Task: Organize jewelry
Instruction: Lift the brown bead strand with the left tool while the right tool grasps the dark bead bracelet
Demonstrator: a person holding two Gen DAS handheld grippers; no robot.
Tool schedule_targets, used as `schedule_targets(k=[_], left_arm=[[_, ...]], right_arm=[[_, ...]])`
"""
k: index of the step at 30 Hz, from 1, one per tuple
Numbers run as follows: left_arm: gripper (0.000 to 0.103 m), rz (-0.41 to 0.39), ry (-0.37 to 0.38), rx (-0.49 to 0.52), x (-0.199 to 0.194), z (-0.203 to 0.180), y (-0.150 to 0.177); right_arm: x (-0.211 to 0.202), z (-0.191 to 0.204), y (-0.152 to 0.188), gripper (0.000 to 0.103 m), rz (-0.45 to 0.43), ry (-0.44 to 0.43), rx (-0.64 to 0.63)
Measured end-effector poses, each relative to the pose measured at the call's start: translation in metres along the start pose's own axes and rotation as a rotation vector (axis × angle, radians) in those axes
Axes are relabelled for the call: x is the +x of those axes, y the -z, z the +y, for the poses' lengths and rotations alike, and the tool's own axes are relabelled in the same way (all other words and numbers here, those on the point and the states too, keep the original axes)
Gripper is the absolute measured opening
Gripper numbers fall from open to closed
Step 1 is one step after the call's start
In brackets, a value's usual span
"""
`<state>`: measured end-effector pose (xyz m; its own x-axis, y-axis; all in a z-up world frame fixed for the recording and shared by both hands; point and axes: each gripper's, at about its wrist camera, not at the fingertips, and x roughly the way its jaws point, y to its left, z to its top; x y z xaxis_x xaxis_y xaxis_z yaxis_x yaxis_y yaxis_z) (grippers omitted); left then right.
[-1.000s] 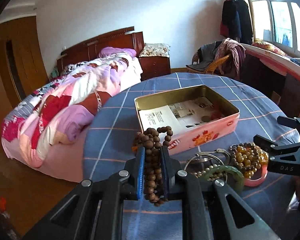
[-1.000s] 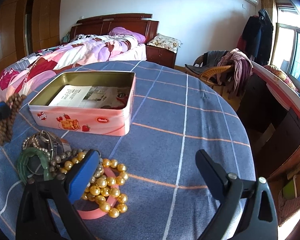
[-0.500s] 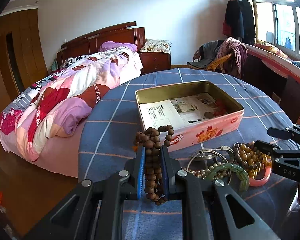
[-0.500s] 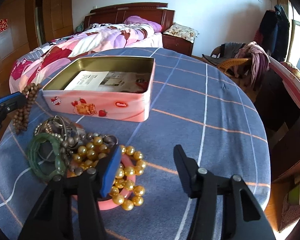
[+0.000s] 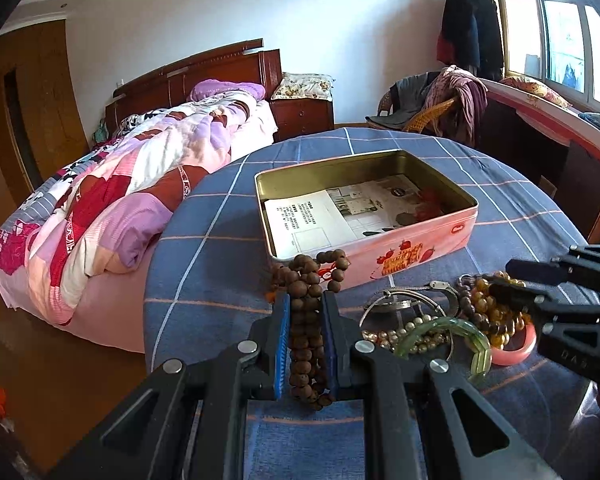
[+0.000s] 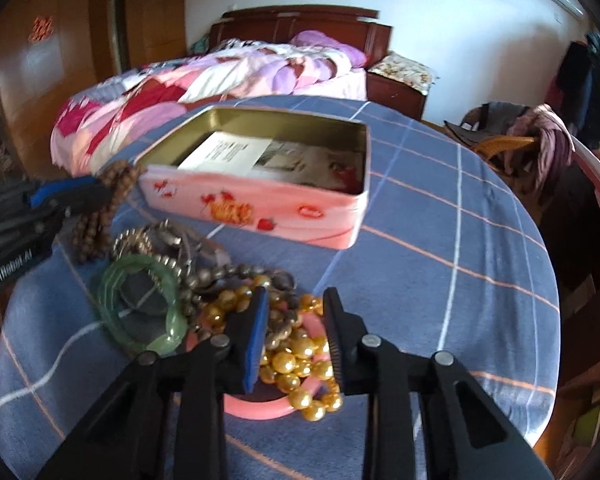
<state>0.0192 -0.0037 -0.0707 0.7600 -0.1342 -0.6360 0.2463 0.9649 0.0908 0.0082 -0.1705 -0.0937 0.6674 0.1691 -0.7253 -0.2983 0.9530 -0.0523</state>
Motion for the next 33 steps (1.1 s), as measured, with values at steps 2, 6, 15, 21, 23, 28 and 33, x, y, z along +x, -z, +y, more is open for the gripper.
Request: schedule_targets(k=[2, 6, 15, 21, 23, 28, 33], left_arm=[[0.015, 0.003, 0.001, 0.000, 0.000, -0.001, 0.001], [0.015, 0.001, 0.006, 0.001, -0.001, -0.001, 0.000], [0.015, -0.004, 0.004, -0.005, -0.002, 0.002, 0.001], [0.015, -0.028, 0.004, -0.018, -0.008, 0.006, -0.003], [0.015, -0.043, -0.001, -0.023, -0.012, 0.009, -0.007], [0.015, -0.067, -0.003, -0.021, -0.016, 0.014, -0.018], [0.015, -0.080, 0.008, -0.021, -0.017, 0.017, -0.028]], right_arm=[[0.002, 0.003, 0.002, 0.025, 0.004, -0.004, -0.009], [0.000, 0.003, 0.002, 0.012, -0.003, -0.031, -0.020], [-0.011, 0.000, 0.001, 0.010, -0.035, -0.095, 0.002], [-0.024, -0.002, -0.005, 0.010, -0.081, -0.093, 0.011], [-0.028, -0.001, -0.008, 0.010, -0.097, -0.097, 0.016], [-0.037, 0.003, -0.015, 0.010, -0.131, -0.096, 0.000], [-0.043, 0.002, -0.028, 0.010, -0.162, -0.091, -0.012]])
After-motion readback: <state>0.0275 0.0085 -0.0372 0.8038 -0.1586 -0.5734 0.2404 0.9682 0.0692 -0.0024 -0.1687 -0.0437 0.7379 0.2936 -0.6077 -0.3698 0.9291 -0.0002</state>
